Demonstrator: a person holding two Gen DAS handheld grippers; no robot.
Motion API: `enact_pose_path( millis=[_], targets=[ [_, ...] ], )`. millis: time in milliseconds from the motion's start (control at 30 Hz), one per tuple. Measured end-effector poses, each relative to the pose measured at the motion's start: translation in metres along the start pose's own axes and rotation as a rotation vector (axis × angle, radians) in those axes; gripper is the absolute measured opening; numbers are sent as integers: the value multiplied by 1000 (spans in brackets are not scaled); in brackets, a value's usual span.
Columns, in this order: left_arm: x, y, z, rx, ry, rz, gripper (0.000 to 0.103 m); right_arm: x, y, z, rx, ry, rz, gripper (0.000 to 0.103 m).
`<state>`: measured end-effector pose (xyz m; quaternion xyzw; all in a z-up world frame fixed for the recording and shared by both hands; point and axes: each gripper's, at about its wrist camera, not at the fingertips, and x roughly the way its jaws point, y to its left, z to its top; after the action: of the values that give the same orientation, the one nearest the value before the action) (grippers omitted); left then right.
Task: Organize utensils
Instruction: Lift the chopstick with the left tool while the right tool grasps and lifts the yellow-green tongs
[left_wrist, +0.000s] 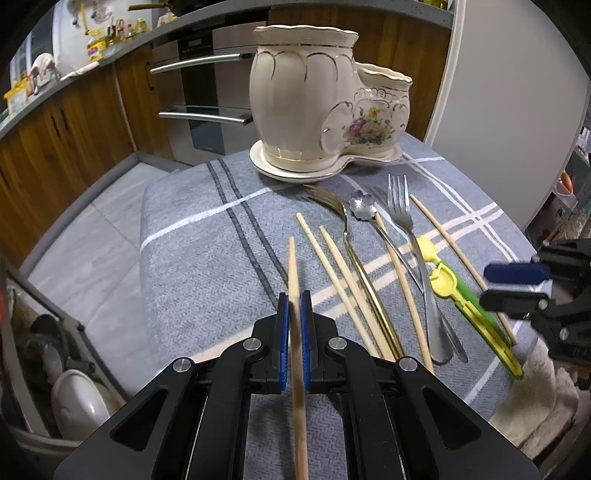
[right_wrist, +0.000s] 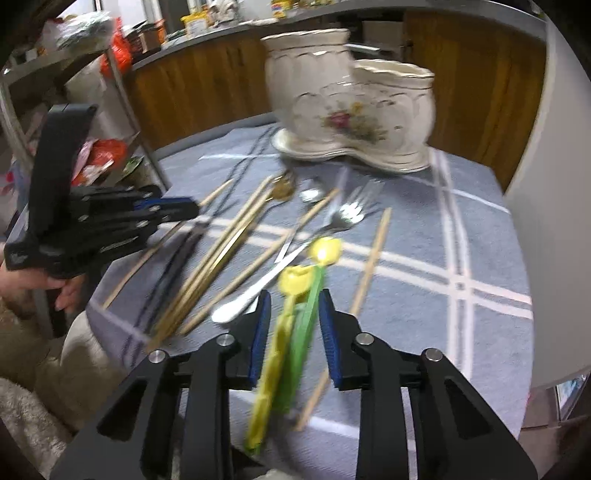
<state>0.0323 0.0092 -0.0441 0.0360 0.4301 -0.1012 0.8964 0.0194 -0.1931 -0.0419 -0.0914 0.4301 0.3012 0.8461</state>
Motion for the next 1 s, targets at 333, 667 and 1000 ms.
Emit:
enact_pose_path(
  millis=[333, 667, 1000],
  targets=[
    [-7, 0, -1, -3, -13, -8, 7, 18, 7, -1, -7, 84, -51, 11],
    [-13, -2, -2, 4, -32, -24, 7, 22, 4, 0, -2, 51, -68, 10],
    [-49, -1, 17, 17, -173, -37, 7, -33, -10, 12, 42, -198, -22, 10]
  ],
)
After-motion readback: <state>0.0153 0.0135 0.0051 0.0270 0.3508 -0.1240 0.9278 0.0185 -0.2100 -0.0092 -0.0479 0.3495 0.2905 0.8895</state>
